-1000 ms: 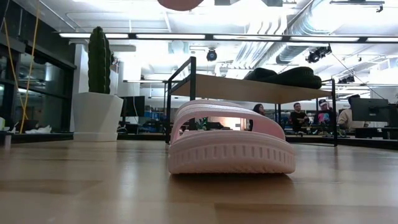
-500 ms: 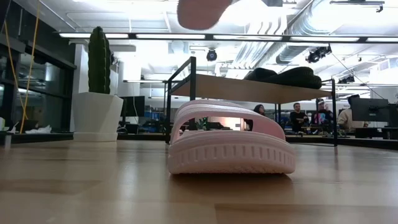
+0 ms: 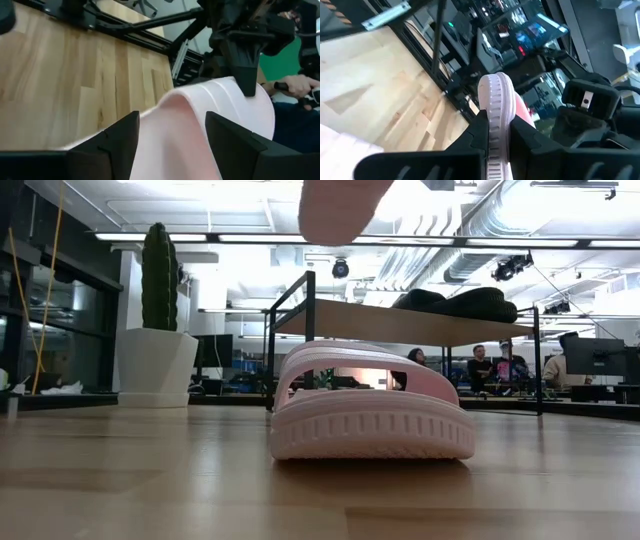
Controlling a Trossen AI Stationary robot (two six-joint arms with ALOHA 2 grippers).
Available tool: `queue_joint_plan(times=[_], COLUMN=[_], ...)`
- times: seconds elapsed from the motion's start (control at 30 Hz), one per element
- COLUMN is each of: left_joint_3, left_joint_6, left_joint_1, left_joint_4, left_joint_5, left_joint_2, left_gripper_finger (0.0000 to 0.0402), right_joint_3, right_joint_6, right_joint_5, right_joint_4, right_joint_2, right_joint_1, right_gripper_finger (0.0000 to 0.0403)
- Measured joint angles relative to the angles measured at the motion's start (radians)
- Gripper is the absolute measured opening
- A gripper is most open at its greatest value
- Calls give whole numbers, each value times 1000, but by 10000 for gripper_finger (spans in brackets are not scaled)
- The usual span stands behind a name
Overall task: Pick and place slides into the shelf
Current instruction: Put the left pink slide on the shelf
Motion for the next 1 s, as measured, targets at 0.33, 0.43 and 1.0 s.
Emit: queue_joint_plan(times=[0.33, 0.43, 1.0], left_joint_3=[-1, -1, 0], left_joint_6=[8, 8, 60], left_joint_1=[-14, -44, -210], left_joint_4=[55, 67, 87], left_joint_5=[75, 73, 33], left_joint_2=[-71, -102, -130], left_gripper_finger=[216, 216, 216], right_joint_3=[0, 0, -2], right_joint_6=[84, 147, 230], right_joint_5=[39, 14, -229], right_joint_4=[-157, -246, -450], right_joint_2=[-79, -121, -222], right_joint_1=[-10, -27, -302], right_gripper_finger=[18, 18, 17])
